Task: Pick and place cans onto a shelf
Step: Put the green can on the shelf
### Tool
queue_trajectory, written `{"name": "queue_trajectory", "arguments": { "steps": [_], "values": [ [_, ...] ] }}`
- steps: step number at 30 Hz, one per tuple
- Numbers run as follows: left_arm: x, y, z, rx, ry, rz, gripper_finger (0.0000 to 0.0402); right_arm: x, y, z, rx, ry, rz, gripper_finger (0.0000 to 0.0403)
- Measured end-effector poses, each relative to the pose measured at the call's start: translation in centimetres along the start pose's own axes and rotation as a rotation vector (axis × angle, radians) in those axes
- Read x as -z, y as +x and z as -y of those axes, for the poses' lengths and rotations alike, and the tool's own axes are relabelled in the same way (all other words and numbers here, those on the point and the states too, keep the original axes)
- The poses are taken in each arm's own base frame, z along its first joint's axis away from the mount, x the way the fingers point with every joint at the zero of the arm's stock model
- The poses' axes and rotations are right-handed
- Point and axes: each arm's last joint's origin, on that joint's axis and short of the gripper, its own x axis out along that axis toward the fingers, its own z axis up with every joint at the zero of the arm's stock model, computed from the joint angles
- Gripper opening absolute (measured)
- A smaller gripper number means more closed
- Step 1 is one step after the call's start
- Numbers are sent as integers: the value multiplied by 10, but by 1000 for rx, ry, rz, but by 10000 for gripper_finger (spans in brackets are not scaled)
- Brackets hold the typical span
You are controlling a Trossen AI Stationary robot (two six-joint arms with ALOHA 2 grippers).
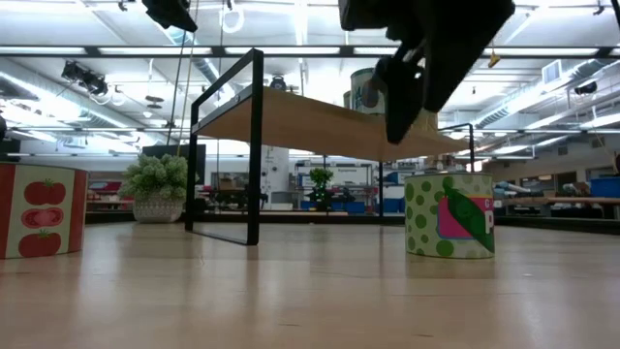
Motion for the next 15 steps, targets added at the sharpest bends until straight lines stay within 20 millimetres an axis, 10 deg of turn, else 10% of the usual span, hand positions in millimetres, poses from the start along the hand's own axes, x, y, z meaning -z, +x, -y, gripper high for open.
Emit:
{"name": "queue_trajectory", "arguments": {
  "steps": [15],
  "values": [
    [0,0,0,-3,-14,-5,172,18,31,-14,-23,-300,16,376]
  ]
}}
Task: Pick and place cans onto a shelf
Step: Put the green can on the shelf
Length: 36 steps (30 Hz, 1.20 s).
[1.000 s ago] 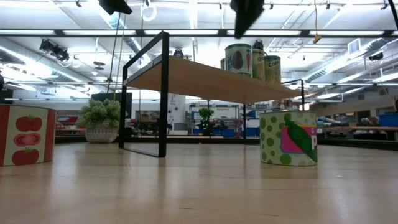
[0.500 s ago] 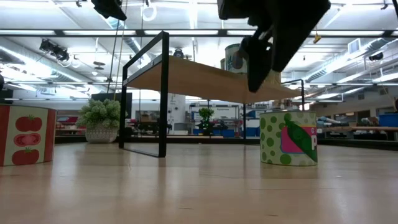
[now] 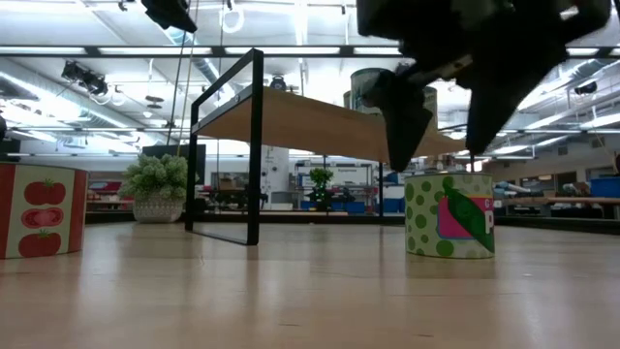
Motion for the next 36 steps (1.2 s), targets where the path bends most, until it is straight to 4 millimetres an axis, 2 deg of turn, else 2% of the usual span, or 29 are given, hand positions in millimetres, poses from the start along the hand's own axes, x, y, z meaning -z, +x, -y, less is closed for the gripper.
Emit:
{"name": "queue_trajectory", "arguments": {
  "steps": [4,11,19,22,30,36],
  "values": [
    [0,0,0,0,-15,-3,172,9,7,-1,75,-26,-38,376],
    [0,0,0,1,-16,-4,172,12,11,-1,70,-49,-44,375],
    [1,0,0,1,-12,-7,172,22,26,-1,65,-50,-13,372],
    [1,0,0,1,-12,-10,172,23,30,-1,61,-49,9,361],
    [1,0,0,1,-11,-10,172,31,36,3,43,-34,6,301],
    [1,0,0,-13,-9,-11,172,29,35,4,40,-34,16,293]
  ]
}}
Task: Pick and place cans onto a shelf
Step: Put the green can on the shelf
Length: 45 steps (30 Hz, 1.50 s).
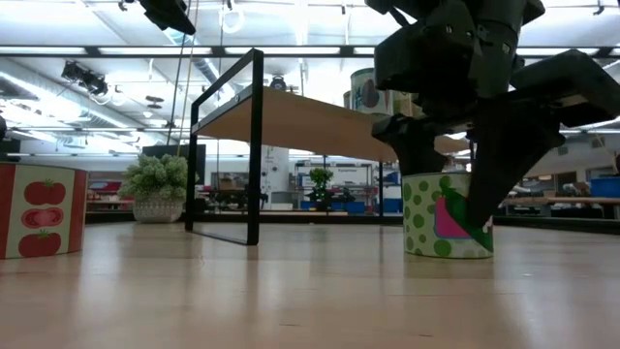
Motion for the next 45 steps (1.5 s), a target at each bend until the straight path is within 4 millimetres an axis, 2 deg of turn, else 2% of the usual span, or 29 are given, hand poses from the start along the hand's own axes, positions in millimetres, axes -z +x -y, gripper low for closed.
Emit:
{"name": "queue_trajectory", "arguments": {
  "steps": [6,12,18,25,31,35,45],
  "values": [
    [0,0,0,-2,0,1,172,-9,-10,7,1,19,-10,293],
    [0,0,0,-12,16,1,172,-25,-34,28,17,68,-32,293],
    [-1,0,0,-13,15,7,172,-44,-75,54,-36,167,-22,293],
    [-1,0,0,-13,21,7,172,-70,-137,74,-45,239,82,293],
    [-1,0,-1,-20,40,8,172,-80,-169,90,60,324,179,293],
    [-1,0,-1,-20,40,11,172,-81,-184,105,135,397,227,293],
    [-4,0,-1,-23,37,37,172,-81,-195,139,279,472,341,293]
  ]
}}
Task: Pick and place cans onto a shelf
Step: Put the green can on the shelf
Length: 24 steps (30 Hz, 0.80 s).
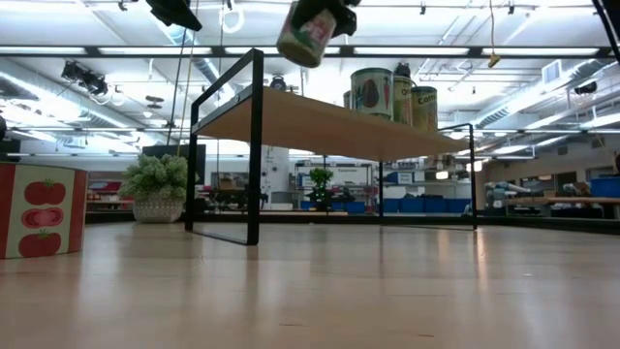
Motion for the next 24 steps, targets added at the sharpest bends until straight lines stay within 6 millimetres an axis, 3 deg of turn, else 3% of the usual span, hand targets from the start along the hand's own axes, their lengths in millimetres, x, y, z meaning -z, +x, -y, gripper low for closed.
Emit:
{"name": "queue_trajectory", "arguments": {
  "steps": [5,11,24],
  "values": [
    [0,0,0,0,-4,0,172,-3,1,21,132,-33,19,293],
    [0,0,0,0,-27,0,172,1,12,43,165,-105,9,293],
    [0,0,0,0,-54,0,172,21,36,67,165,-73,-80,294]
  ]
}}
